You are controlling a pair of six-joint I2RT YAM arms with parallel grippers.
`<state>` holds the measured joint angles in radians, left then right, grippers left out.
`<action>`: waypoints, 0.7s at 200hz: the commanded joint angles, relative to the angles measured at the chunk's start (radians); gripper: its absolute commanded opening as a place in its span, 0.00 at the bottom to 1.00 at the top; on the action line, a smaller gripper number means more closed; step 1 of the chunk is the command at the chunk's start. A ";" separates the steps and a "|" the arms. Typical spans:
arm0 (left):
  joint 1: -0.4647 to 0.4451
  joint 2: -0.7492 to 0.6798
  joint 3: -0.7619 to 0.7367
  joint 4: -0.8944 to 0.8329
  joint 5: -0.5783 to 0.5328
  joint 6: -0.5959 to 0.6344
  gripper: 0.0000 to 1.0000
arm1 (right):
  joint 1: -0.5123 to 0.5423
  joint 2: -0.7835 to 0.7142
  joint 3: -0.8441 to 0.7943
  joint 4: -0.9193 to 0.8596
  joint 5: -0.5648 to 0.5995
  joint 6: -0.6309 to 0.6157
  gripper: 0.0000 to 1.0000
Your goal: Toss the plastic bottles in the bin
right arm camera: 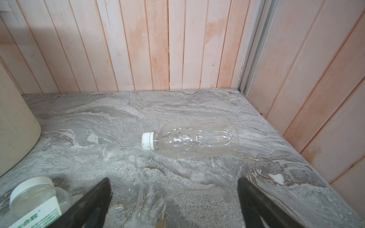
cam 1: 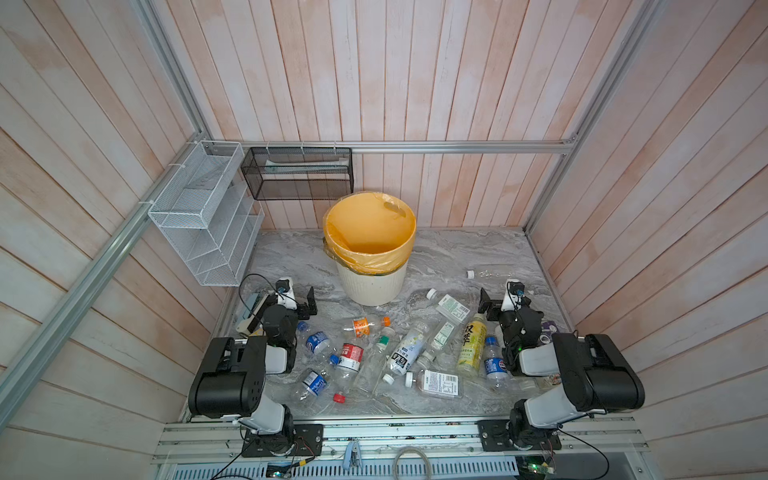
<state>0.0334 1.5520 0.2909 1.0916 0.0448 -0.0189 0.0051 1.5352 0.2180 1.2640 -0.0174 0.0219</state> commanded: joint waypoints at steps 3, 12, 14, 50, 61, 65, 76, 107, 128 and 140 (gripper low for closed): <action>-0.001 -0.009 0.005 0.001 -0.008 0.002 1.00 | 0.000 0.002 0.009 0.011 0.001 -0.004 1.00; -0.001 -0.010 0.005 0.001 -0.008 0.002 1.00 | 0.000 0.001 0.011 0.010 0.001 -0.004 1.00; -0.001 -0.010 0.005 0.001 -0.007 0.001 1.00 | 0.000 0.002 0.011 0.010 0.001 -0.004 1.00; 0.000 -0.009 0.005 -0.001 -0.003 0.000 1.00 | -0.001 0.001 0.010 0.011 0.001 -0.003 1.00; 0.000 -0.010 0.006 -0.001 -0.003 -0.001 1.00 | 0.000 0.002 0.010 0.009 -0.001 -0.003 1.00; 0.000 -0.010 0.005 0.001 -0.003 0.000 1.00 | 0.000 0.001 0.010 0.008 0.000 -0.003 1.00; 0.000 -0.010 0.005 0.001 -0.003 0.000 1.00 | 0.000 0.002 0.010 0.008 -0.003 -0.002 0.99; 0.000 -0.011 0.005 0.001 -0.003 -0.001 1.00 | -0.002 0.001 0.010 0.008 -0.002 -0.002 0.98; 0.000 -0.010 0.005 0.001 -0.003 -0.001 1.00 | -0.001 0.001 0.010 0.008 -0.002 -0.002 0.98; 0.000 -0.010 0.006 0.001 -0.003 -0.001 1.00 | -0.002 0.002 0.010 0.007 -0.003 -0.002 0.97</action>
<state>0.0334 1.5520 0.2909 1.0916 0.0452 -0.0193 0.0051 1.5352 0.2180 1.2636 -0.0174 0.0219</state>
